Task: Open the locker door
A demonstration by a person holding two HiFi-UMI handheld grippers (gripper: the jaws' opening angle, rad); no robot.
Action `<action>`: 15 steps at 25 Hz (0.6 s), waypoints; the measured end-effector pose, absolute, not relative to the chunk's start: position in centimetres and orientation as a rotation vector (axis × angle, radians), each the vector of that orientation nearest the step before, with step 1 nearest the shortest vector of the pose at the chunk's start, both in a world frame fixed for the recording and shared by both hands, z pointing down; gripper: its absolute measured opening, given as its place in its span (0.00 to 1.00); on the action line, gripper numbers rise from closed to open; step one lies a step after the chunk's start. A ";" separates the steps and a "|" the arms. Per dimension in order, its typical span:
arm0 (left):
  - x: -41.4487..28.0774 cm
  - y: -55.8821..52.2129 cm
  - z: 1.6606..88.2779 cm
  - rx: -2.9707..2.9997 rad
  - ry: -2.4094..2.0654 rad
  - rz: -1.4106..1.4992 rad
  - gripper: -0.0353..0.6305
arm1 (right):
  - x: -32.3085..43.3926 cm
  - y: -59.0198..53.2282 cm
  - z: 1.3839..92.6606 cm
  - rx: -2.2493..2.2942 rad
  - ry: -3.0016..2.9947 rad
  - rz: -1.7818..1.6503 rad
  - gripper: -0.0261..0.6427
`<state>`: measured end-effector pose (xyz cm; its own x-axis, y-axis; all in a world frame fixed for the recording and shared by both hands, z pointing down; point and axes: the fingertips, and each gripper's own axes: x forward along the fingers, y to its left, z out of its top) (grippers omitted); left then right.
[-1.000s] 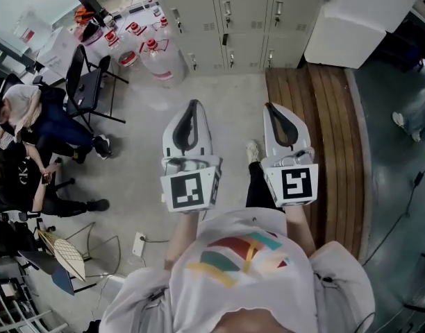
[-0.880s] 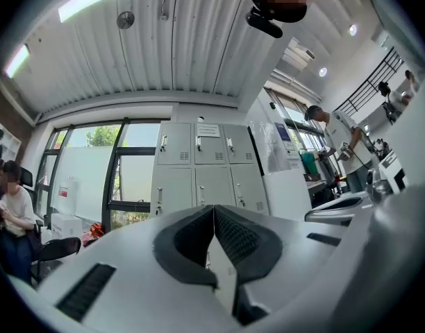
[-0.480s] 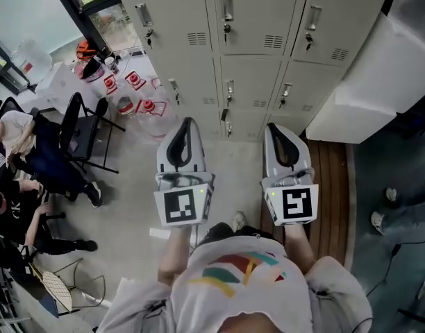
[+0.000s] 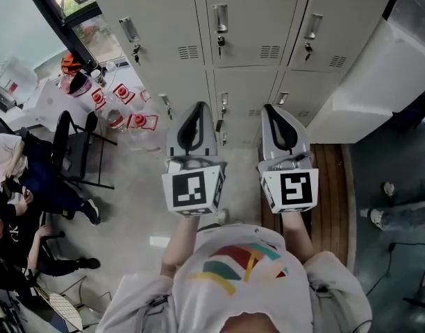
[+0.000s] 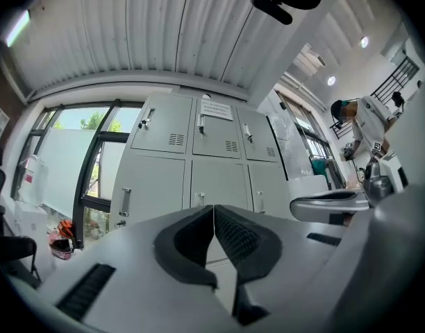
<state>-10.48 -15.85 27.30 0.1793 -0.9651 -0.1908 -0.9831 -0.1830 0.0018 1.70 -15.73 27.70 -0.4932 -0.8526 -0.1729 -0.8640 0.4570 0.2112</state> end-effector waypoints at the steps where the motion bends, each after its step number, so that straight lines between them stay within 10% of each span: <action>1: -10.7 -16.2 27.2 -2.314 1.918 0.228 0.08 | 1.5 -15.9 27.6 -1.564 2.637 0.423 0.05; 15: -12.0 -18.0 26.9 -2.320 1.886 0.222 0.08 | -0.4 -17.9 27.9 -1.557 2.623 0.388 0.05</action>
<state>-11.97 -18.00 26.91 0.2017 -0.9579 -0.2045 -0.9792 -0.2023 -0.0182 -0.42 -17.91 27.90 -0.4855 -0.8545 -0.1846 -0.8713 0.4559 0.1816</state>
